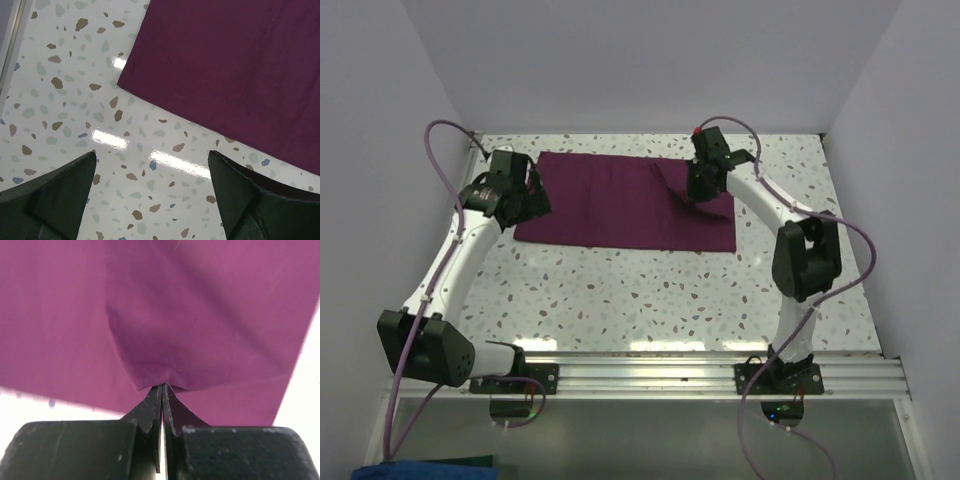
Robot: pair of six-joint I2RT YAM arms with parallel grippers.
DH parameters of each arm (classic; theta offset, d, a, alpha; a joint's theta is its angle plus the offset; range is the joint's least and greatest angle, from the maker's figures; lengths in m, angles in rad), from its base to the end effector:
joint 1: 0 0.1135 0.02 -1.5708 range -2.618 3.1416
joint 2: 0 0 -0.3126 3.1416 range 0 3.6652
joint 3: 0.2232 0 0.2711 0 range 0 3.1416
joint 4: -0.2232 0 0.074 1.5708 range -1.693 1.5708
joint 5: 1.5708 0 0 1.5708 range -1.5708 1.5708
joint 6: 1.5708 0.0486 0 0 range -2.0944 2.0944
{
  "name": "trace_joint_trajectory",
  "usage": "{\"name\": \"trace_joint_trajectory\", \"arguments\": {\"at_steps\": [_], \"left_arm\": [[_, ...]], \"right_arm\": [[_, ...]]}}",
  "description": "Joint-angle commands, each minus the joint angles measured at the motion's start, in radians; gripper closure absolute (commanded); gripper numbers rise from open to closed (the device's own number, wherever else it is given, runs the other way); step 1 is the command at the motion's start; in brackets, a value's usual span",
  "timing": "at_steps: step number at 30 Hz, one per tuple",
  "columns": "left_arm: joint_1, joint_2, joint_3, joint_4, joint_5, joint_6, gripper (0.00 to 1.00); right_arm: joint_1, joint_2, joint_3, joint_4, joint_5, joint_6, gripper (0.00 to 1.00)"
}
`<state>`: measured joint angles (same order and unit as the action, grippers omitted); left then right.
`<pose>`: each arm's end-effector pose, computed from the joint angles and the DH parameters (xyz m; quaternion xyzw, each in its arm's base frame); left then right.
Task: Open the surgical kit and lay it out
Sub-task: Open the surgical kit at the center of the board.
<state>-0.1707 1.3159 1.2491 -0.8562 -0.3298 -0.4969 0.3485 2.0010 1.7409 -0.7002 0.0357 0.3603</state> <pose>0.2800 -0.0323 0.3626 -0.2034 0.9142 0.0442 0.3476 0.4626 0.1662 0.2872 0.0110 0.9536 0.0883 0.2877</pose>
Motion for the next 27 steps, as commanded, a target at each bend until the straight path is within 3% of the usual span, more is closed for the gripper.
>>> {"name": "trace_joint_trajectory", "arguments": {"at_steps": [1, 7, 10, 15, 18, 19, 20, 21, 22, 27], "left_arm": [[0.000, 0.042, 0.096, 0.006, -0.009, 0.000, 0.02], [0.000, 0.101, 0.168, 0.040, 0.002, -0.006, 0.02], [-0.001, 0.131, 0.182, 0.055, -0.006, -0.017, 0.02], [0.000, 0.151, 0.173, 0.083, -0.012, -0.049, 0.02], [-0.001, 0.148, 0.132, 0.114, 0.014, -0.080, 0.03], [-0.001, 0.144, 0.116, 0.123, 0.032, -0.089, 0.03], [-0.001, 0.143, 0.101, 0.131, 0.041, -0.104, 0.04], [-0.001, 0.140, 0.075, 0.143, 0.051, -0.112, 0.04], [-0.001, 0.140, 0.063, 0.146, 0.067, -0.120, 0.04], [-0.004, 0.109, 0.036, 0.117, 0.086, -0.132, 0.05]], "right_arm": [[0.058, -0.227, -0.169, -0.012, -0.068, 0.032, 1.00], [0.162, -0.623, -0.527, -0.105, -0.135, 0.126, 1.00], [0.213, -0.826, -0.633, -0.234, -0.178, 0.181, 1.00], [0.221, -1.106, -0.669, -0.563, -0.205, 0.215, 1.00], [0.222, -1.159, -0.659, -0.670, -0.161, 0.183, 1.00], [0.221, -1.163, -0.667, -0.662, -0.160, 0.180, 0.89], [0.222, -1.154, -0.670, -0.612, -0.168, 0.175, 0.44], [0.221, -1.142, -0.670, -0.573, -0.169, 0.175, 0.34], [0.221, -1.099, -0.670, -0.534, -0.166, 0.175, 0.17], [0.219, -0.880, -0.583, -0.342, -0.074, 0.105, 0.15]]}}
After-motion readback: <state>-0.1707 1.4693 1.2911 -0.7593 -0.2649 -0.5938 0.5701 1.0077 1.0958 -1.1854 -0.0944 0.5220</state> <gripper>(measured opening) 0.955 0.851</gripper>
